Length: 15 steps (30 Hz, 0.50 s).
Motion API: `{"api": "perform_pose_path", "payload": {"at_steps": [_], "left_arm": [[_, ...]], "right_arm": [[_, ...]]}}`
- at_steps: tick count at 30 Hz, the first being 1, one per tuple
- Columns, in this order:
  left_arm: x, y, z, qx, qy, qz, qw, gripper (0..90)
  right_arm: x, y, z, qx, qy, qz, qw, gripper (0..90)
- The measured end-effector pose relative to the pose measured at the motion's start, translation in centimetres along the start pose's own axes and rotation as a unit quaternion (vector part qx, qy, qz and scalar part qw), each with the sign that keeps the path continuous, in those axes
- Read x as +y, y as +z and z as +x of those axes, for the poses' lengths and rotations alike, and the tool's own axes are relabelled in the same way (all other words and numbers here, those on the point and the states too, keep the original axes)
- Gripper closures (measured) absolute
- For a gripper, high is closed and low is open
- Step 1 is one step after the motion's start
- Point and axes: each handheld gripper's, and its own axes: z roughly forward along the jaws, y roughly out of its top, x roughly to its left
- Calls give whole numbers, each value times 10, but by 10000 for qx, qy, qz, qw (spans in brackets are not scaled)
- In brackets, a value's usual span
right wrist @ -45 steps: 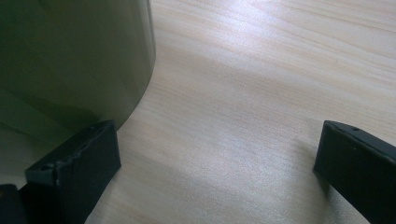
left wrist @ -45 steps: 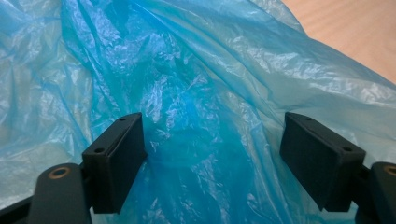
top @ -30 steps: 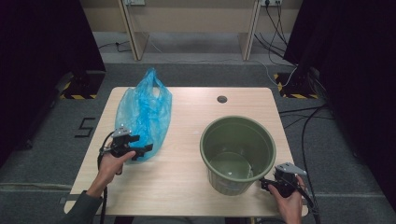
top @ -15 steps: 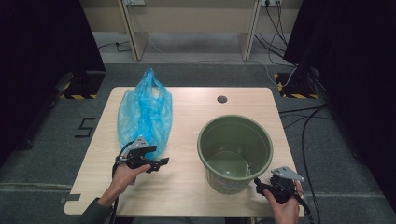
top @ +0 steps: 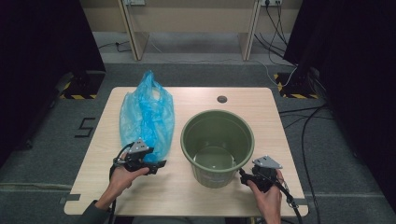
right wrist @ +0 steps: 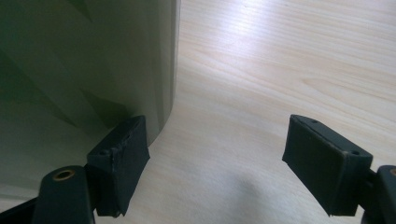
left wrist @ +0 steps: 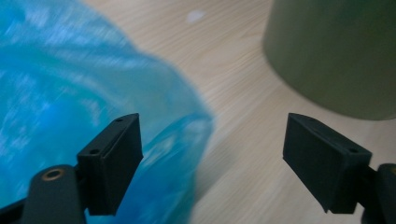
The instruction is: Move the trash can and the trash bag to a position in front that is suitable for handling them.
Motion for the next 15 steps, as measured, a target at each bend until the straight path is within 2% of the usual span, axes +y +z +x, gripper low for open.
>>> {"api": "perform_pose_path", "payload": {"at_steps": [1, 3, 4, 5, 6, 7, 9, 11, 12, 15], "left_arm": [[-5, 1, 9, 231, 15, 112, 9997, 215], [-9, 2, 19, 476, -32, 203, 9987, 236], [-9, 2, 19, 476, -32, 203, 9987, 239], [-12, 1, 29, 615, -78, 271, 9977, 240], [-12, 1, 29, 615, -78, 271, 9977, 245], [-14, -3, 35, 743, -99, 263, 9968, 247], [-14, -9, 36, 795, -127, 193, 9966, 246], [-11, -17, 32, 809, -81, -24, 9967, 232], [-11, -17, 32, 809, -81, -24, 9967, 232], [-3, -28, 10, 607, 101, -314, 9976, 218]], "right_arm": [[1, 2, 1, 35, 2, 3, 10000, 219], [2, 3, 3, 67, 17, -12, 10000, 220], [2, 5, 3, 81, -26, -46, 10000, 220], [2, 5, 4, 76, -11, -35, 10000, 220], [2, 5, 4, 76, -11, -35, 10000, 220], [2, 6, 5, 93, -5, -42, 9999, 220], [2, 6, 5, 78, -5, -33, 10000, 221], [2, 6, 5, 72, -34, -54, 10000, 223], [2, 5, 6, 75, -21, -44, 10000, 223], [0, 2, 7, 168, -39, -11, 9999, 222]]}}
